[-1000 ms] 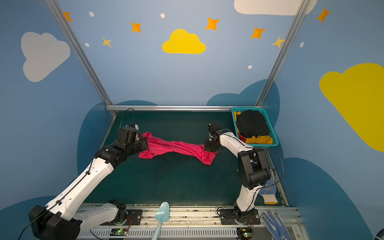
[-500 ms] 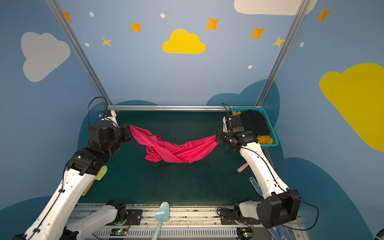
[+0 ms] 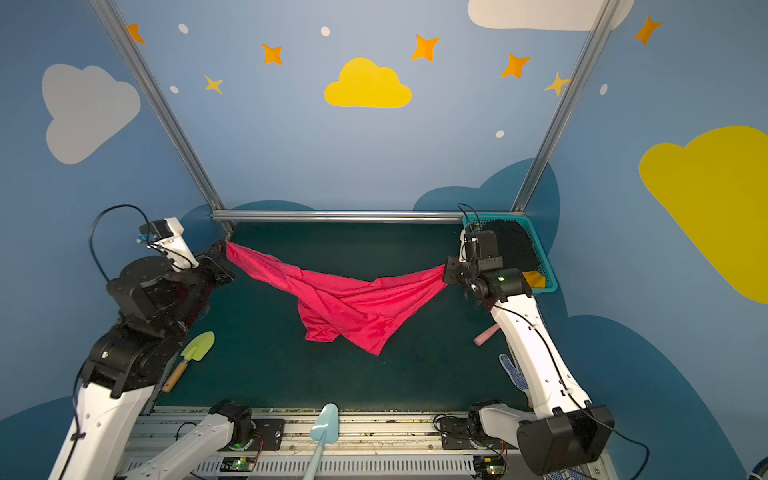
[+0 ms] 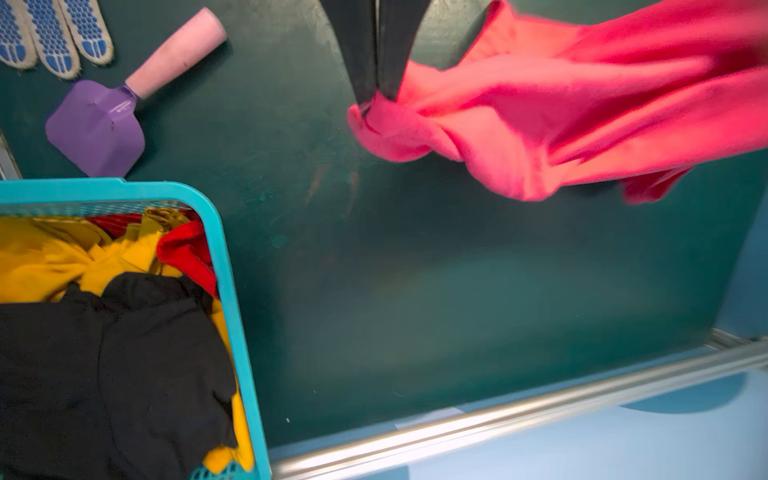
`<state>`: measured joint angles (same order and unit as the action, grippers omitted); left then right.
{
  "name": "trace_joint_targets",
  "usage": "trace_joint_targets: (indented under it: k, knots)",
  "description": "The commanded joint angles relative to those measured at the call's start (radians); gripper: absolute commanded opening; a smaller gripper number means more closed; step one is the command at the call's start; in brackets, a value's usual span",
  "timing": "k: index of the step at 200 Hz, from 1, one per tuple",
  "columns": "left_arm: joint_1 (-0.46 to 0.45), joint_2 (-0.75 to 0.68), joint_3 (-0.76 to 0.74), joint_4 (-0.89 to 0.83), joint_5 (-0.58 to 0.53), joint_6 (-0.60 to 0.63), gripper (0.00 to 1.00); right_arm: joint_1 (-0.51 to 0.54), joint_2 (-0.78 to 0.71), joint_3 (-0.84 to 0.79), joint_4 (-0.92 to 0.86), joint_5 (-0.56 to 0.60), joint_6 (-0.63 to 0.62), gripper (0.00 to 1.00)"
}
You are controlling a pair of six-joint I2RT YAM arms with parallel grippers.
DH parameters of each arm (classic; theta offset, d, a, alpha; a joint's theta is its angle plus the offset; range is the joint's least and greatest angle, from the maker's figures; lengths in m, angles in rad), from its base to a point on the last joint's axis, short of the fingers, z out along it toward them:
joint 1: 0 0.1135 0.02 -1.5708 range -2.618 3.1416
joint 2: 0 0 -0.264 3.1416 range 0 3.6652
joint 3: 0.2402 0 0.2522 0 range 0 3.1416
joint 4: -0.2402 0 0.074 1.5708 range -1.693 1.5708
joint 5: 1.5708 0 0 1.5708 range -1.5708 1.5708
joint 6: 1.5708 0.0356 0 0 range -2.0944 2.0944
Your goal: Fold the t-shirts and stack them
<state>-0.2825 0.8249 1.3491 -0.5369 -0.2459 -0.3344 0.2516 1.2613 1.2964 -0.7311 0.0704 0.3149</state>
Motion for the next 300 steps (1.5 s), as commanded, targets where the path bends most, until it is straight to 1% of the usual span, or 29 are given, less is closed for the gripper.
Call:
trace_joint_targets:
  k: [1,32,46,67,75,90,104,109,118,131,145,159,174,195,206,219,230,255,278,300]
  knots:
    - [0.004,-0.021,0.031,0.07,0.061,-0.011,0.05,-0.011,0.092,0.049,-0.003,0.03,0.013,0.0]
    - [0.004,-0.014,0.002,0.072,0.074,-0.023,0.05,-0.011,0.284,0.114,-0.01,-0.042,0.021,0.0]
    - [0.004,-0.006,-0.021,0.071,0.08,-0.036,0.05,-0.011,0.389,0.163,-0.03,-0.09,-0.007,0.0]
    - [0.004,0.006,-0.052,0.08,0.092,-0.058,0.05,-0.009,0.554,0.262,-0.085,-0.121,-0.034,0.0]
    - [0.004,0.012,-0.061,0.084,0.095,-0.065,0.05,-0.004,0.61,0.308,-0.117,-0.116,-0.049,0.08]
    - [0.003,0.024,-0.071,0.093,0.103,-0.076,0.05,0.014,0.68,0.388,-0.181,-0.069,-0.072,0.3]
    - [0.004,0.036,-0.071,0.1,0.112,-0.08,0.05,0.044,0.68,0.415,-0.207,-0.002,-0.09,0.55]
    - [0.004,0.038,-0.071,0.102,0.114,-0.08,0.05,0.054,0.666,0.411,-0.208,0.015,-0.094,0.62]
    - [0.004,0.045,-0.071,0.106,0.114,-0.081,0.05,0.074,0.627,0.392,-0.2,0.045,-0.093,0.69]
    - [0.004,0.051,-0.071,0.113,0.11,-0.083,0.05,0.102,0.555,0.344,-0.187,0.077,-0.085,0.75]
    - [0.004,0.057,-0.072,0.115,0.101,-0.084,0.05,0.141,0.463,0.27,-0.17,0.081,-0.061,0.77]
    - [0.003,0.061,-0.075,0.117,0.092,-0.085,0.05,0.198,0.36,0.173,-0.129,0.043,-0.038,0.79]
    - [0.004,0.064,-0.08,0.121,0.081,-0.086,0.05,0.288,0.271,0.06,-0.07,-0.012,-0.004,0.79]
    - [0.004,0.068,-0.081,0.122,0.07,-0.083,0.05,0.417,0.209,-0.072,-0.003,-0.097,0.071,0.78]
    - [0.004,0.071,-0.08,0.12,0.066,-0.08,0.05,0.487,0.2,-0.127,0.02,-0.113,0.114,0.77]
    - [0.004,0.072,-0.08,0.118,0.063,-0.074,0.05,0.578,0.211,-0.178,0.048,-0.124,0.164,0.77]
    - [0.004,0.073,-0.08,0.118,0.059,-0.074,0.05,0.644,0.238,-0.203,0.073,-0.136,0.183,0.77]
    - [0.004,0.075,-0.084,0.117,0.05,-0.072,0.05,0.765,0.347,-0.168,0.042,-0.083,0.182,0.76]
    - [0.003,0.075,-0.084,0.116,0.054,-0.074,0.05,0.828,0.442,-0.108,0.01,-0.008,0.148,0.76]
    - [0.004,0.072,-0.084,0.115,0.059,-0.076,0.05,0.841,0.507,-0.071,0.016,0.033,0.127,0.73]
